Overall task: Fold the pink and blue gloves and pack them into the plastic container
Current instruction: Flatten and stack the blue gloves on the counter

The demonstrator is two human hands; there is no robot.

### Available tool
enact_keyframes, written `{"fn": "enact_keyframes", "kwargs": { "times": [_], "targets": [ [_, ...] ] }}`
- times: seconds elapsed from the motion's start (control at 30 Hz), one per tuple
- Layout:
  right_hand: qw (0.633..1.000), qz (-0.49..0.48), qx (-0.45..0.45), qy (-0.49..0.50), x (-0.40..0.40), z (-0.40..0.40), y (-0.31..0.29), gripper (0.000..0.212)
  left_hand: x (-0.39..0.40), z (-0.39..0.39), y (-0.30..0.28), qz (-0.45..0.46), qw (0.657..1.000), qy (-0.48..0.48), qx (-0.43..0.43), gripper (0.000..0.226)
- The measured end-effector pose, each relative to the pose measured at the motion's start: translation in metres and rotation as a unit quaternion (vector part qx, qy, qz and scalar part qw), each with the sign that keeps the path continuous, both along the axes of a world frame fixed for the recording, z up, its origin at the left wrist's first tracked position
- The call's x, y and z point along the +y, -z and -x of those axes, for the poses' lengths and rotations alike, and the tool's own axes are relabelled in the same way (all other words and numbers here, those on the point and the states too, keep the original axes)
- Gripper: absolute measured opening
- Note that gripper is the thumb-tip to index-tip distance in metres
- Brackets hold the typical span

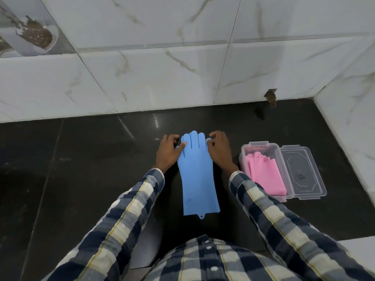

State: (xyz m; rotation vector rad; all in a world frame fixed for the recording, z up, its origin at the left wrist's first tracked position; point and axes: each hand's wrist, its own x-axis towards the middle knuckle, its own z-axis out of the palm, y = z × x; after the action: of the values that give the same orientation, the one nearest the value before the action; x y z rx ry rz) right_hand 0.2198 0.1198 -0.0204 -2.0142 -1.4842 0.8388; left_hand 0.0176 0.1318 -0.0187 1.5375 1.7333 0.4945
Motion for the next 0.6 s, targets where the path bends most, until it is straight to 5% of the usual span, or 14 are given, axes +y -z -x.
{"fn": "enact_keyframes", "kwargs": {
  "times": [0.17,0.33,0.6],
  "targets": [
    [0.996,0.037,-0.030,-0.079,0.018,0.008,-0.008,0.038,0.016,-0.018,-0.004,-0.005,0.998,-0.014,-0.059,0.029],
    [0.993,0.058,-0.003,-0.107,0.030,0.006,-0.008,0.026,0.024,-0.024,0.000,0.015,0.990,-0.088,-0.107,0.020],
    [0.993,0.065,0.009,-0.101,0.036,0.012,-0.008,0.024,0.026,-0.020,0.006,0.013,0.992,-0.081,-0.099,0.022]
  ]
}}
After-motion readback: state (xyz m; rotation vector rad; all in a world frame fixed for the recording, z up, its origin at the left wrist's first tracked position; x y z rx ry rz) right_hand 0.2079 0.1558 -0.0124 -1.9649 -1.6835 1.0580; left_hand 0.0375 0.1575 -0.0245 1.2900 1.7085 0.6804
